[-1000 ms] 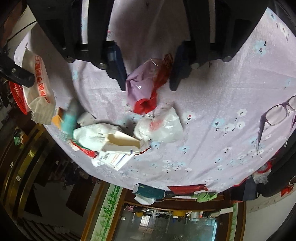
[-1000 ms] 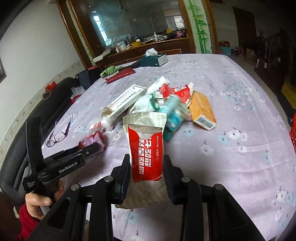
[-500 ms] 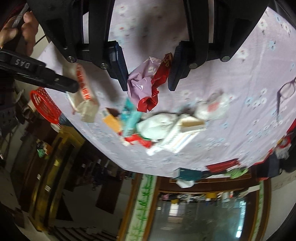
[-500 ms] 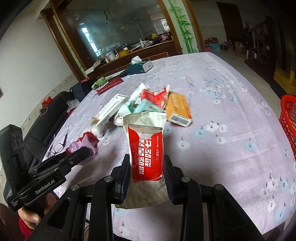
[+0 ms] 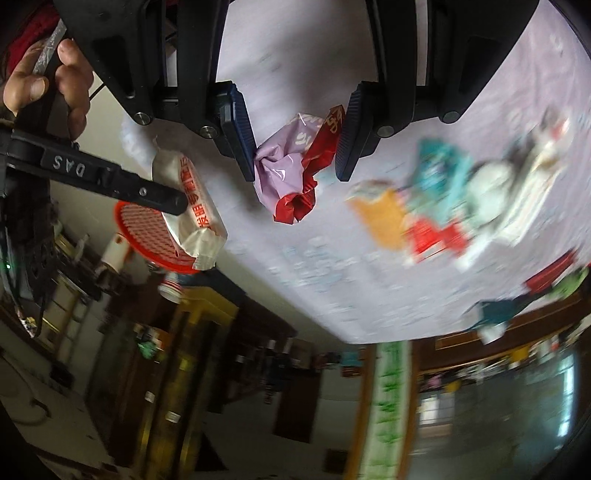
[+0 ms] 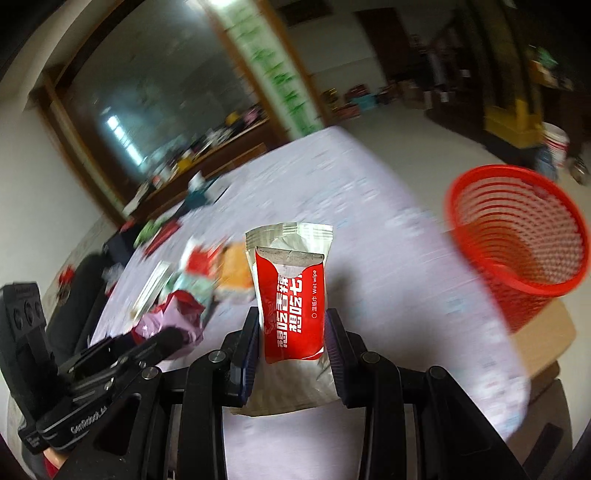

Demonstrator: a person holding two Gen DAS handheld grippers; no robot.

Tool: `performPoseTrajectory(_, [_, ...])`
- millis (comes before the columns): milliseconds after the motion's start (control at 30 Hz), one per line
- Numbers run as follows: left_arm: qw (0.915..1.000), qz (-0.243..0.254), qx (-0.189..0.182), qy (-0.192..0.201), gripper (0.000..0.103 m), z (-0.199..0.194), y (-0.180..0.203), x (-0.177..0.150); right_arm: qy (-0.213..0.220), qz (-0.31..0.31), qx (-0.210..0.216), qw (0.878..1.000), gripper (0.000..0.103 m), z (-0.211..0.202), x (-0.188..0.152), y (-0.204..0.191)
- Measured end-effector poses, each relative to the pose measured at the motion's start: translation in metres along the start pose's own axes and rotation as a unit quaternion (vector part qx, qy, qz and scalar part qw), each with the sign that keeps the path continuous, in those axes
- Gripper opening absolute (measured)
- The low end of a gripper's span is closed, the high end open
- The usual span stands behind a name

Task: Collect trash
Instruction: 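Carry both held wrappers to the red wastebasket and open both tools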

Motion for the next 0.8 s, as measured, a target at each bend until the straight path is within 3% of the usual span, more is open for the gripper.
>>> performPoseTrajectory(200, [0.9983,0.025,-0.046,-0.024,0.042,0.064,0.048,0.043,0.032,0.065,-0.071,0.995,0.036,-0.011,0.039,0.078])
performPoseTrajectory(400, [0.9942,0.037,-0.086,-0.054,0.042,0.138,0.09,0.08,0.037,0.124,-0.129,0.983,0.036,-0.009,0.067,0.148])
performPoseTrajectory(533, [0.9924,0.046,-0.094,-0.064,0.042,0.179,0.111,0.091,0.033,0.16,-0.144,0.976,0.037,-0.002,0.079,0.182])
performPoseTrajectory(633, [0.9916,0.048,-0.096,-0.072,0.057,0.204,0.121,0.095,0.028,0.176,-0.147,0.973,0.044,0.002,0.084,0.198])
performPoseTrajectory(667, [0.9917,0.045,-0.096,-0.072,0.059,0.208,0.123,0.095,0.026,0.183,-0.149,0.971,0.048,0.002,0.083,0.205])
performPoseTrajectory(800, [0.9914,0.029,-0.105,-0.072,0.06,0.203,0.117,0.09,0.034,0.189,-0.153,0.969,0.048,-0.004,0.079,0.213])
Point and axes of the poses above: each gripper's, at about its wrist camera, not at the fingertips, and z roughly the way its jaws point, y to its right, x to its top, the point moved 2 cm from there along z, roughly the way its jaws point, and after that the axes turned 15 degrees about -x, right-handed, at the moved point
